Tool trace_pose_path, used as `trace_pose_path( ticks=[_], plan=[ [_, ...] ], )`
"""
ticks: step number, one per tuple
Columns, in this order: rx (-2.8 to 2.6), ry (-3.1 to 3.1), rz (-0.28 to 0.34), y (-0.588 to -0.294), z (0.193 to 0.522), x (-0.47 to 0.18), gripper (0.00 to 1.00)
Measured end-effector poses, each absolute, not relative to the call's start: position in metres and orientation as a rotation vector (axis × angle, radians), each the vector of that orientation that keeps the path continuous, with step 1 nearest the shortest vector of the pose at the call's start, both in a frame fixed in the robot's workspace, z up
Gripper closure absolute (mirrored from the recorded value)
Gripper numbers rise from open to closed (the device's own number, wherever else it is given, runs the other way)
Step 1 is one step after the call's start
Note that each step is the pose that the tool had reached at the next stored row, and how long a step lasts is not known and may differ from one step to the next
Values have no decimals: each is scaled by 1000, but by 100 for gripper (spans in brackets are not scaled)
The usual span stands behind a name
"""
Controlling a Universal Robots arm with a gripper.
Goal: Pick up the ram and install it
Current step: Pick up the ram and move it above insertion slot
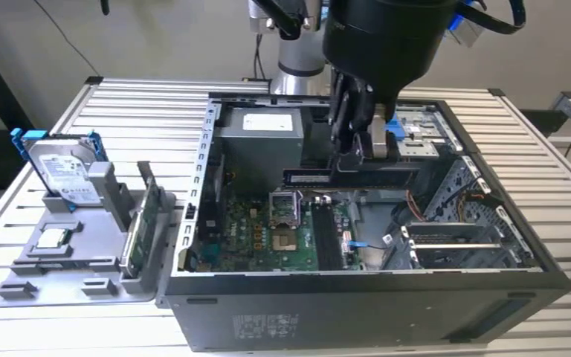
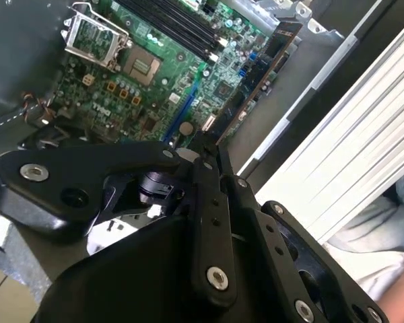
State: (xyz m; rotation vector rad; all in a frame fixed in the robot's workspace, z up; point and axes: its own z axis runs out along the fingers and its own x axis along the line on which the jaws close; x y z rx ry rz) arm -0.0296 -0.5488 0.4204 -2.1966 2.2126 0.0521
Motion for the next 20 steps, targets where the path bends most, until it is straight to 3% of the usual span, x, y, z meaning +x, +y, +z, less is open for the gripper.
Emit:
trace_pose_path(
  ticks=[20],
  plan=[
    [-2197,2213,52,-549,420,7,86]
  ],
)
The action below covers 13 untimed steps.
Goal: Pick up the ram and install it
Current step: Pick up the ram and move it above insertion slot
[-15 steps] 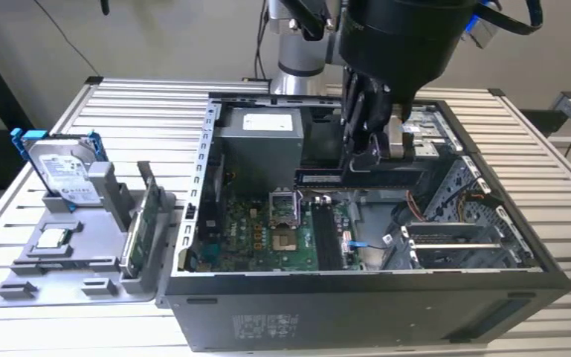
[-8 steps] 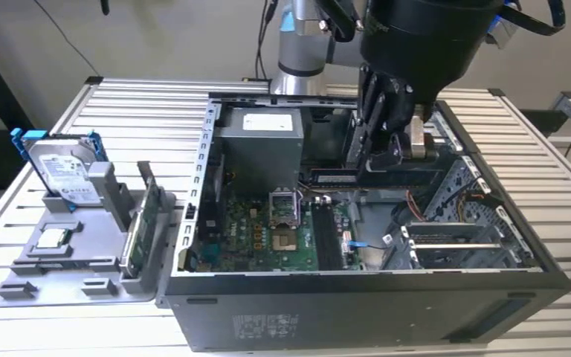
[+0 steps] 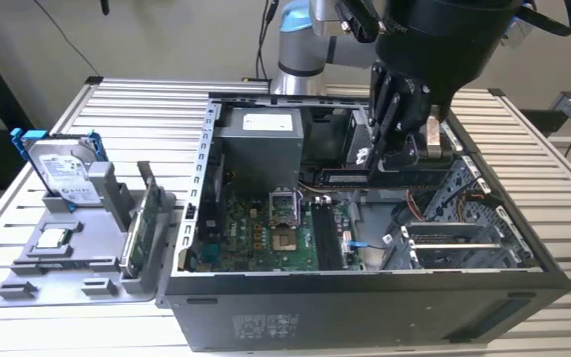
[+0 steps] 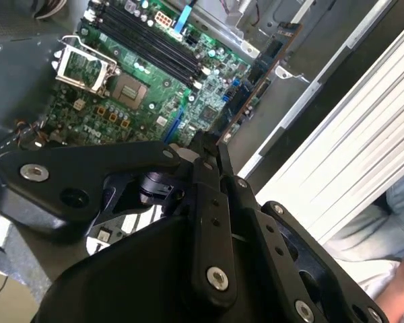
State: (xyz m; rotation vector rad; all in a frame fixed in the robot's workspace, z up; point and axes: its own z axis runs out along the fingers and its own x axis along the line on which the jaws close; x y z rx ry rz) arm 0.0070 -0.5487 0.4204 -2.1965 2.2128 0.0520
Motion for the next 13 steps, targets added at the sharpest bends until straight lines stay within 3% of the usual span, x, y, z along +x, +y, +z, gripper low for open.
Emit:
trace_pose_path(
  ticks=[13],
  plan=[
    [-2197,2212,52,-548,420,7,86]
  ],
)
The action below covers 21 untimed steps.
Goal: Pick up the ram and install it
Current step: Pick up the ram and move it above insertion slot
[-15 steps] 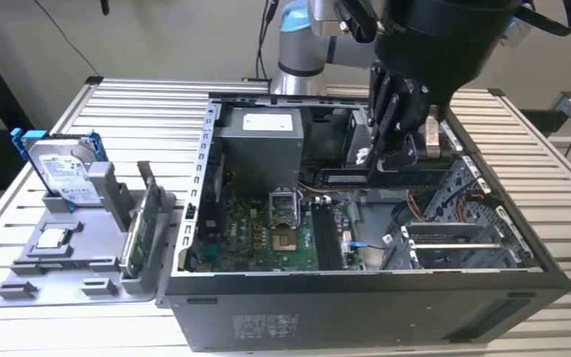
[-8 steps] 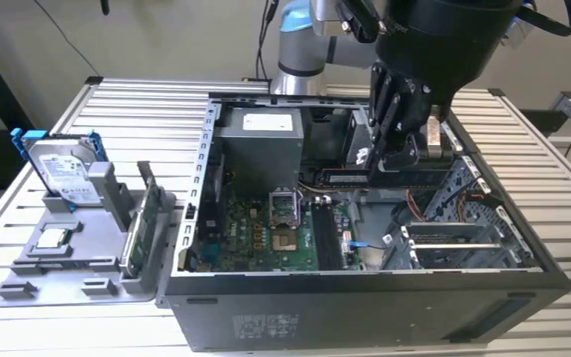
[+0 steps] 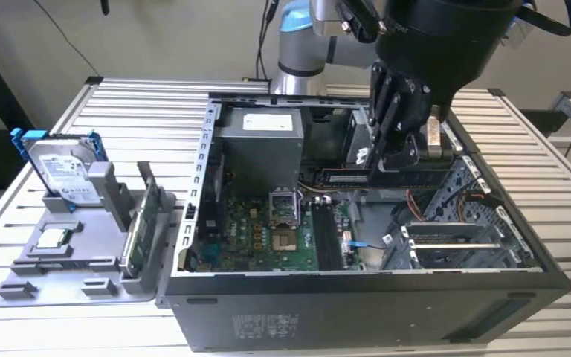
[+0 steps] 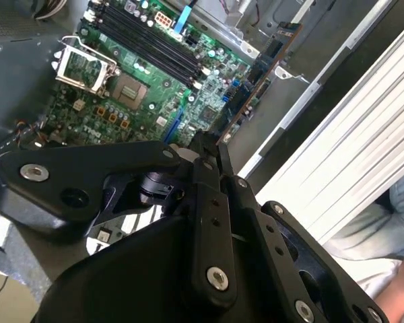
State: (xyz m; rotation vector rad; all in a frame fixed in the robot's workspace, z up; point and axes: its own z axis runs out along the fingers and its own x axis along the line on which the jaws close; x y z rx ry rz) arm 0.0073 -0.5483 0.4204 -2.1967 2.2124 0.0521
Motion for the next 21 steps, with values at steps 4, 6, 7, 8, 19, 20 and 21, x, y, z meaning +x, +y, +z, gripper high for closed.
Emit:
trace_pose_path(
  ticks=[4,6,7,8,19,20,21],
  plan=[
    [-2197,2213,52,-545,420,7,86],
    [-2196,2213,52,-542,420,7,86],
    [-2196,2213,52,-540,420,7,86],
    [-2196,2213,52,-538,420,7,86],
    [-2194,2216,52,-516,420,7,86],
    [-2193,2216,52,-514,420,7,86],
    [-2193,2216,52,-512,420,7,86]
  ],
)
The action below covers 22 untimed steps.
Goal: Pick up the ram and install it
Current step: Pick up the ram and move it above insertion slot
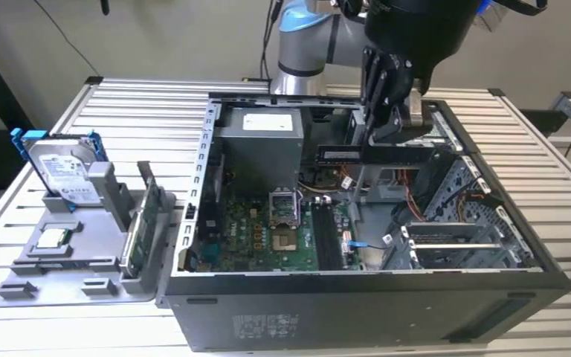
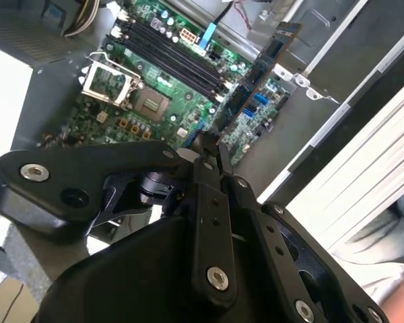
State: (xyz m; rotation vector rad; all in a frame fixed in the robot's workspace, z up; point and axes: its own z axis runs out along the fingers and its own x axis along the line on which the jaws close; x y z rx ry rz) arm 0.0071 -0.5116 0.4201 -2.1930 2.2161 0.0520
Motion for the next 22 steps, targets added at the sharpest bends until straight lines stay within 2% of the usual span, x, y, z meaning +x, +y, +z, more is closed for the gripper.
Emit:
trace_pose_path(
  ticks=[22],
  plan=[
    [-2188,2221,52,-465,419,3,86]
  ],
)
